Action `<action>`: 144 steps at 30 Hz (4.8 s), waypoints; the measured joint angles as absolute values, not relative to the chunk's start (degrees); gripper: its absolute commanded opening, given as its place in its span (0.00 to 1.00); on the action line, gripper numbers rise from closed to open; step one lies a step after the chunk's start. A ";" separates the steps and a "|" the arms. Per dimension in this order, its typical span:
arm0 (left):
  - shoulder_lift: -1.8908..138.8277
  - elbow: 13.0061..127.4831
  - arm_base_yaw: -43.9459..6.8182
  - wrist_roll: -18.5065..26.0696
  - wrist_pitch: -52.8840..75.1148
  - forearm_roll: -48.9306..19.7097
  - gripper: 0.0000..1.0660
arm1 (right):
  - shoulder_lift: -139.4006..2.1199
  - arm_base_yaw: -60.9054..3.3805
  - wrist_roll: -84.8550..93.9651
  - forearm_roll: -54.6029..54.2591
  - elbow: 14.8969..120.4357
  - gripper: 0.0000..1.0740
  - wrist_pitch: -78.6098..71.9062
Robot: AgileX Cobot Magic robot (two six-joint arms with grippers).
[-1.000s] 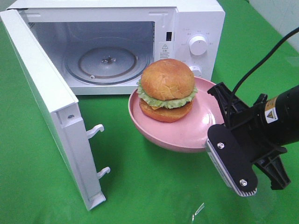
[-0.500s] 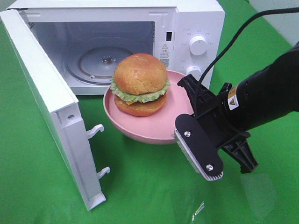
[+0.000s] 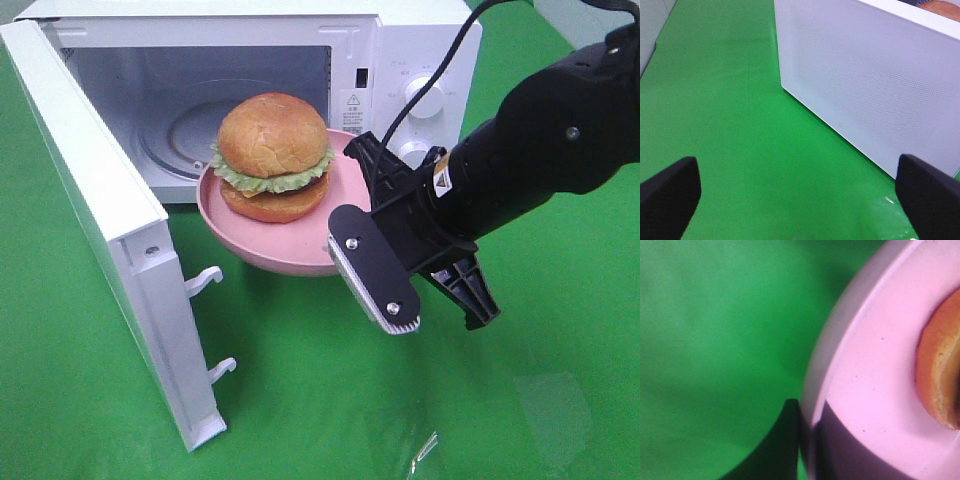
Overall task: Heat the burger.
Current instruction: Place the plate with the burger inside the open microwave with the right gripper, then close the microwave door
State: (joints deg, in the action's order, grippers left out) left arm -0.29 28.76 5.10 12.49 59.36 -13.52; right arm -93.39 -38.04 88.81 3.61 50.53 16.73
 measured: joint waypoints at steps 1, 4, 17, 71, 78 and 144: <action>-0.29 28.76 5.10 12.49 59.36 -13.52 0.92 | -93.74 -38.04 88.75 3.55 51.05 0.00 16.73; -0.29 28.76 5.10 12.49 59.36 -13.52 0.92 | -94.54 -38.04 88.75 3.50 52.02 0.00 16.79; -0.29 28.76 5.10 12.49 59.36 -13.52 0.92 | -99.58 -40.11 88.75 1.66 58.21 0.00 19.71; -0.29 28.76 5.10 12.49 59.36 -13.52 0.92 | -122.73 -40.28 68.64 5.39 96.49 0.00 39.82; -0.29 28.76 5.10 12.49 59.36 -13.52 0.92 | -125.25 -40.34 66.06 7.51 101.41 0.00 41.60; -0.29 28.76 5.10 12.49 59.36 -13.46 0.92 | -135.22 -40.34 60.05 11.40 112.47 0.36 35.70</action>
State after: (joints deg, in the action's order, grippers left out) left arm -0.29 28.76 5.10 12.49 59.36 -13.46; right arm -135.22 -40.34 60.05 11.40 112.47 35.70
